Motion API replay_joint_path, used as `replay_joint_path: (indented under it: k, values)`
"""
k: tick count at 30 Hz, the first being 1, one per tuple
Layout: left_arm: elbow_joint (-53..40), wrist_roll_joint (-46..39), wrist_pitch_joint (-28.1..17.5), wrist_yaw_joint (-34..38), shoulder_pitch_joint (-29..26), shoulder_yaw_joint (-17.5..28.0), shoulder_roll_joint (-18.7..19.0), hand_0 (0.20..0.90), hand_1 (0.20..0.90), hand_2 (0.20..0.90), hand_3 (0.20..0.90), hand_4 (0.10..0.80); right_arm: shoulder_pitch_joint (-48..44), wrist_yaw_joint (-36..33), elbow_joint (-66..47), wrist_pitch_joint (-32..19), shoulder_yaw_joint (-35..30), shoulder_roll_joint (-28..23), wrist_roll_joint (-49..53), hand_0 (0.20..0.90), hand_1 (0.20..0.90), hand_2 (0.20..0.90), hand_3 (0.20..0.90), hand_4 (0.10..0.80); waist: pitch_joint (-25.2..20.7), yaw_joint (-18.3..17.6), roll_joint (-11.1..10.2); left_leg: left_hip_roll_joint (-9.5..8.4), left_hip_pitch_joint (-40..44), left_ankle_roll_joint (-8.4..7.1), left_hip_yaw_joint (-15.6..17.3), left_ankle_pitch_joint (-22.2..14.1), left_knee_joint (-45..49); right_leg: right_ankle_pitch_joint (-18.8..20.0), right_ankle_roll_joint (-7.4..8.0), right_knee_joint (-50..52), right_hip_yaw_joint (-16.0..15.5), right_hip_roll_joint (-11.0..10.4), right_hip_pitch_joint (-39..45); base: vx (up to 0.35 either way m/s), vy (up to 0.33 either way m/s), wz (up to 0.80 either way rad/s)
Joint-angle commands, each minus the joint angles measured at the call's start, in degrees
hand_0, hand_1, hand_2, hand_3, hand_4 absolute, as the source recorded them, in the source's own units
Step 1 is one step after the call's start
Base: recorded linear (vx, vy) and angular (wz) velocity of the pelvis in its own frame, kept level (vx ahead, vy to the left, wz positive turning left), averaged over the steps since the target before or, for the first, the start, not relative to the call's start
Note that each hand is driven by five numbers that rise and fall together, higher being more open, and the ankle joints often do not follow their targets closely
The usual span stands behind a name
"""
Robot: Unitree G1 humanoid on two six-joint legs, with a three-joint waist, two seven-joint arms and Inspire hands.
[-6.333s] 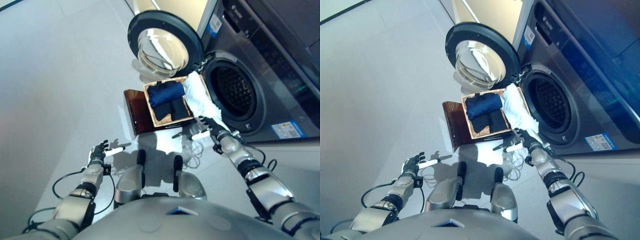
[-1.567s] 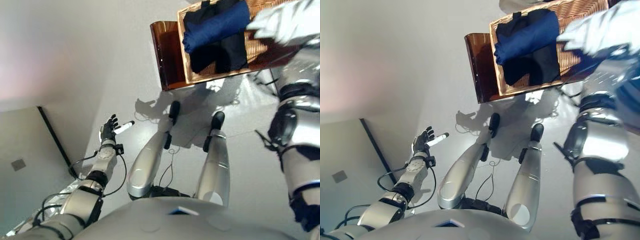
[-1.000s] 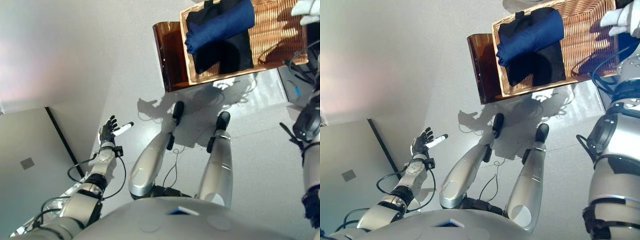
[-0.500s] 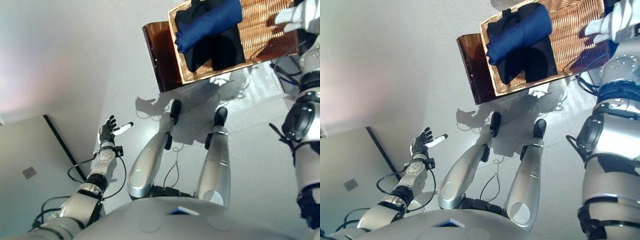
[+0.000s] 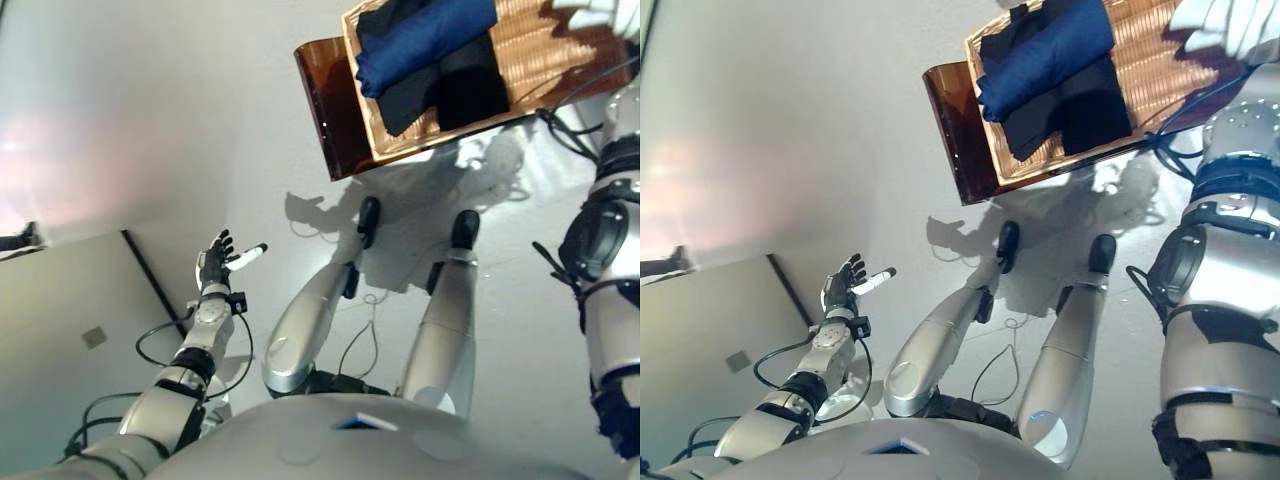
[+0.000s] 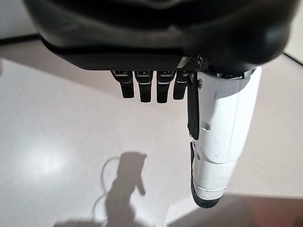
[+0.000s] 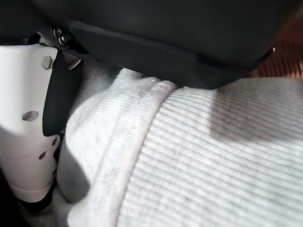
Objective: Pick up the clothes and place them into the washing machine
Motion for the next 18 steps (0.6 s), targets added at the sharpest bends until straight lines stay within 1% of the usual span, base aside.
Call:
replay_joint_path:
  k: [1,3,5,6,9,15,18]
  values:
    - [1.87,-2.2,-2.39,2.7,1.39,2.66,3.72,0.9,0.9,0.9,0.9,0.8,-7.35,3.6,-10.87,-7.33,9.06,-10.64,-5.14,0.2,0.2,0.2,0.2,0.3,-5.57,0.6,1.9,-3.1,-1.01,-2.9,0.47,-5.81,5.49,1.07,-2.56,-8.55,-0.48,2.27,5.32,0.015,0.019,0.17]
    - [1.58,-2.11,-2.5,2.85,1.52,2.86,3.62,0.9,0.9,0.9,0.9,0.8,-8.32,3.44,-11.25,-7.45,10.1,-11.33,-5.47,0.2,0.2,0.2,0.2,0.3,-5.79,0.83,2.27,-3.18,-0.97,-2.89,0.61,-5.69,5.25,0.91,-2.5,-8.33,-0.27,2.18,5.07,0.024,-0.002,0.08]
    - [0.72,-2.04,-2.73,2.95,2.36,3.59,3.86,0.9,0.9,0.9,0.9,0.8,-9.53,2.74,-13.59,-7.71,11.5,-13.27,-7.81,0.2,0.2,0.2,0.2,0.3,-6.3,1.23,2.92,-3.05,-0.55,-2.8,0.67,-5.46,4.49,0.84,-2.38,-8.26,-0.02,2.14,5.24,0.036,-0.011,-0.01]
    - [0.69,-2.04,-2.73,2.95,2.36,3.58,3.79,0.9,0.9,0.9,0.9,0.8,-9.63,2.59,-13.62,-7.68,11.6,-13.28,-7.94,0.2,0.2,0.2,0.2,0.3,-6.29,1.25,2.98,-3.04,-0.53,-2.8,0.67,-5.45,4.45,0.85,-2.38,-8.27,-0.01,2.15,5.24,0.033,-0.029,-0.06]
    - [1.03,-1.61,-2.96,2.82,2.66,3.78,4.32,0.9,0.9,0.9,0.9,0.8,-12.07,3.21,-13.6,-7.74,14.62,-16.37,-8.65,0.2,0.2,0.2,0.2,0.3,-7.04,1.29,2.99,-2.55,0.93,-2.94,0.76,-5.36,3.11,0.78,-2.26,-8.85,0.02,2.58,6.12,0.043,-0.029,-0.05]
    - [1.01,-1.45,-3.21,2.25,2.94,3.8,4.58,0.9,0.9,0.9,0.9,0.8,-15.45,4.28,-13.09,-7.8,18.03,-19.36,-8.4,0.2,0.2,0.2,0.2,0.3,-7.87,0.88,2.38,-1.96,3.01,-3.35,0.26,-4.65,1.29,1.0,-2.38,-10.43,-0.37,3.04,8.07,0.036,-0.031,-0.02]
    - [1.85,-1.49,-3.06,2.03,3.08,4.09,4.8,0.9,0.9,0.9,0.9,0.8,-15.88,3.88,-10.32,-6.94,19.01,-21.04,-8.77,0.2,0.2,0.2,0.2,0.3,-8.23,0.22,1.6,-1.59,3.97,-3.52,-0.02,-4.39,0.56,1.22,-2.52,-11.54,-0.81,3.36,9.38,0.023,-0.031,-0.02]
